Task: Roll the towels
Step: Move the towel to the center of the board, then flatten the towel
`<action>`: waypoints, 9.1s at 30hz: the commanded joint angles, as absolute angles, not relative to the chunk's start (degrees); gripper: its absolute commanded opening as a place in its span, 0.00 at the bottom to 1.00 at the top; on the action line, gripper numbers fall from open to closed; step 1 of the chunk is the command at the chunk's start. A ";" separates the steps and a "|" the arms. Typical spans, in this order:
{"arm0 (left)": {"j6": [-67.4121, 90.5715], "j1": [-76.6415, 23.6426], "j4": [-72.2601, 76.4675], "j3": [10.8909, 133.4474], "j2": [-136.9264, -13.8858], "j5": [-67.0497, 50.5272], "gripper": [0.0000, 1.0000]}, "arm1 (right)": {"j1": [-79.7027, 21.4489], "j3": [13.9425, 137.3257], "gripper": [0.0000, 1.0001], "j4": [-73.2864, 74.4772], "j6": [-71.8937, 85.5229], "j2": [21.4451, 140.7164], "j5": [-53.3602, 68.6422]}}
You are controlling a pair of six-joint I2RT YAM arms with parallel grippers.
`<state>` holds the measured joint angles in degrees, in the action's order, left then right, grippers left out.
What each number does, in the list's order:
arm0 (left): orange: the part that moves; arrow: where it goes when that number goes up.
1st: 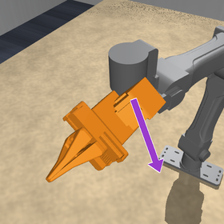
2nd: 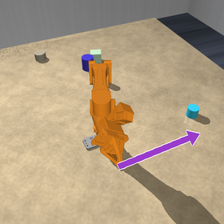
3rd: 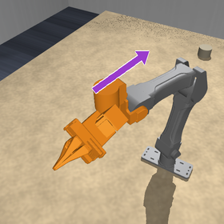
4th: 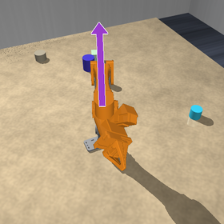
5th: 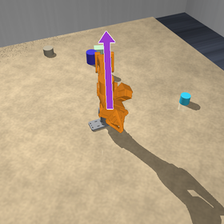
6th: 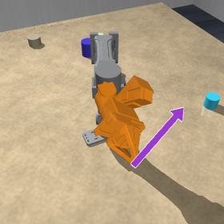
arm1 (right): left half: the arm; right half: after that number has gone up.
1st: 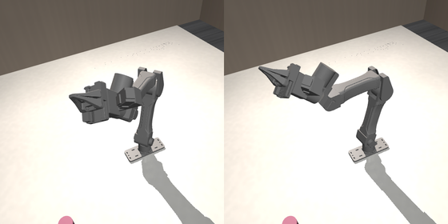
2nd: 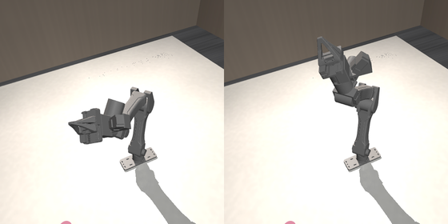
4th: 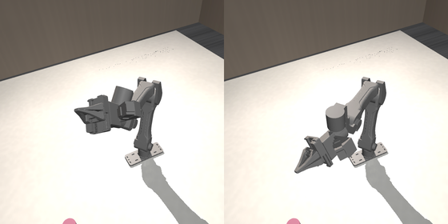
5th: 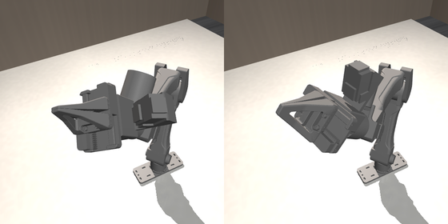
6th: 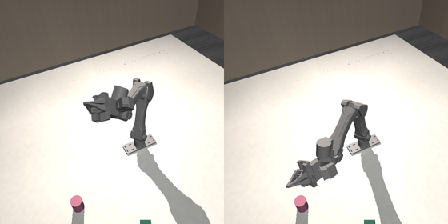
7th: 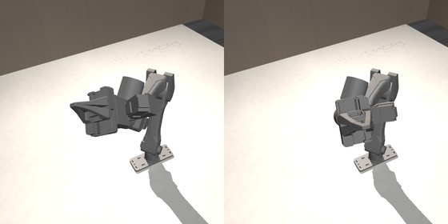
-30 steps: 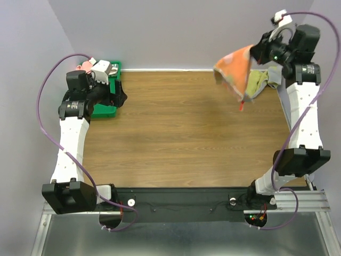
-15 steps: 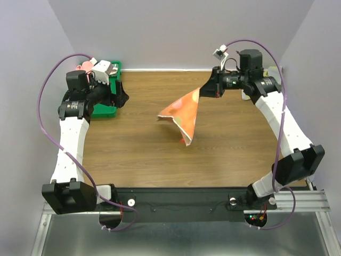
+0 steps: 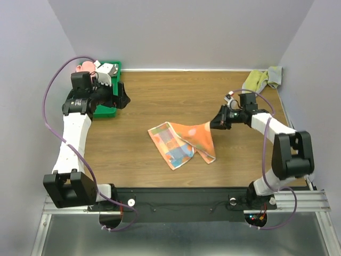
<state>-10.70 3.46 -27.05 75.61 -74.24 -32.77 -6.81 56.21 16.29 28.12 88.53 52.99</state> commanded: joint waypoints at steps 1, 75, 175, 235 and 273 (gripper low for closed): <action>-13.88 2.90 -27.24 73.30 -74.79 -33.66 0.99 | -0.28 59.14 0.20 12.21 26.73 91.57 52.56; -22.24 -13.53 -28.74 73.29 -98.26 -23.38 0.00 | -6.33 88.92 0.01 60.98 -32.35 99.47 6.58; -28.29 -9.32 -32.06 82.99 -95.46 -17.02 0.57 | -7.82 90.74 0.75 55.71 -35.86 101.43 11.32; -19.32 -13.62 -15.32 81.09 -86.29 -16.70 0.99 | -0.18 102.21 1.00 36.55 -17.03 102.38 26.65; -29.97 -8.53 -25.49 82.79 -107.84 -16.44 0.49 | -0.18 92.02 0.35 44.03 -29.09 122.69 17.75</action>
